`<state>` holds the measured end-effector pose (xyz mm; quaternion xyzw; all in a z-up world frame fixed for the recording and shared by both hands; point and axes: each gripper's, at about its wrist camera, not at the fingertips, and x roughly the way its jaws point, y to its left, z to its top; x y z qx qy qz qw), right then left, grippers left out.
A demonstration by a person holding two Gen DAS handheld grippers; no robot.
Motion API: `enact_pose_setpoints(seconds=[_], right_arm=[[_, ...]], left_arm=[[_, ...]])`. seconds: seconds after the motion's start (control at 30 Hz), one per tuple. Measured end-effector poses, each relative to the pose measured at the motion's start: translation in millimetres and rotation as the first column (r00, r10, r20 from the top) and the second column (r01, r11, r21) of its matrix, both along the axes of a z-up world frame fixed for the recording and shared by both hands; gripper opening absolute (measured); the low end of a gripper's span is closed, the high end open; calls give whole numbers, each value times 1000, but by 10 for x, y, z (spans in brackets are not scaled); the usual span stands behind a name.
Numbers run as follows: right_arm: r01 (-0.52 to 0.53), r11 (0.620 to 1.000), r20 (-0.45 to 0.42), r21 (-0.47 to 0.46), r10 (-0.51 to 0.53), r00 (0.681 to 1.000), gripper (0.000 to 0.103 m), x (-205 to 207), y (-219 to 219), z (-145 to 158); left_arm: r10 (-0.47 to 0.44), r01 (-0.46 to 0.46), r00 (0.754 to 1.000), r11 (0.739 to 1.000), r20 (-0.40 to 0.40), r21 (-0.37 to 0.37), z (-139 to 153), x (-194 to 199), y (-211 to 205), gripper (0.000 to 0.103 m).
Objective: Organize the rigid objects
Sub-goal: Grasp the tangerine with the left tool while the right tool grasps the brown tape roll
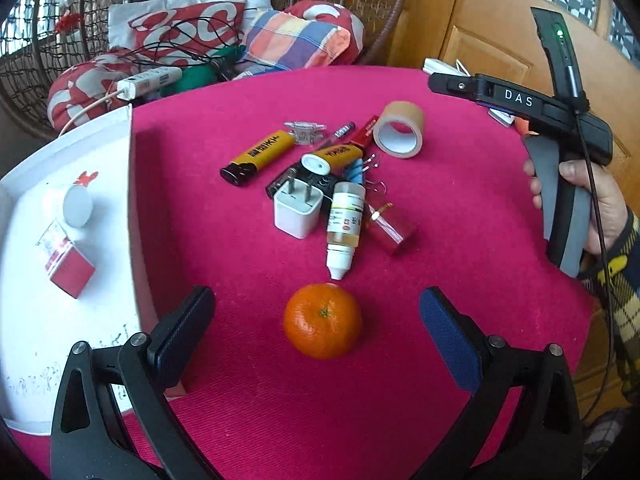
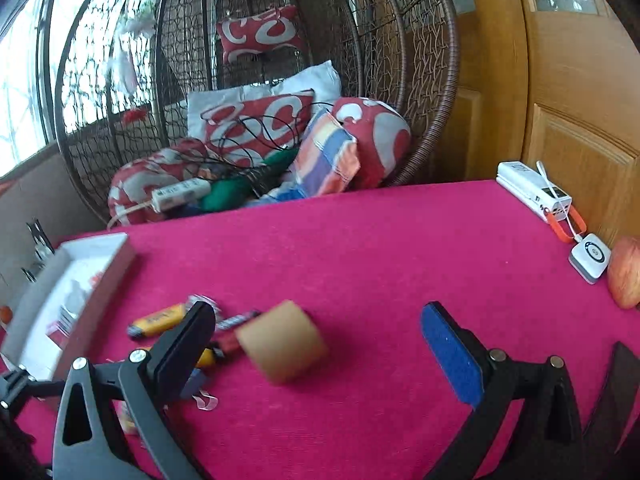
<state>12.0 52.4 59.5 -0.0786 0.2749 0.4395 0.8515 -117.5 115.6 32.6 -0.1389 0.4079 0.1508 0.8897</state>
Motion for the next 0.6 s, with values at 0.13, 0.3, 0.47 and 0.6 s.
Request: enact_pose_setpoints(seconds=[0.13,0.3,0.47,0.6], right_arm=[[-89,996,-28,-10,89,996,103,36,95,-116],[-149,983,14,-111,152,988,103,-15,373,-252],[-183,964,22,-195,190,981,95,1,587,-377],[-198,950,36,-241,212,977,61,-43,590,-405]], left_arm=[[-6,6,1000,1000,-1,7,-60,-19,-34,99],[7,-7,1000,1000,-15,8,-106,-38,-45,93],[-10,12,999,999,-36,43,-142,5,-81,91],[5,3,998,993,-64,120,-173,-10,-124,64]])
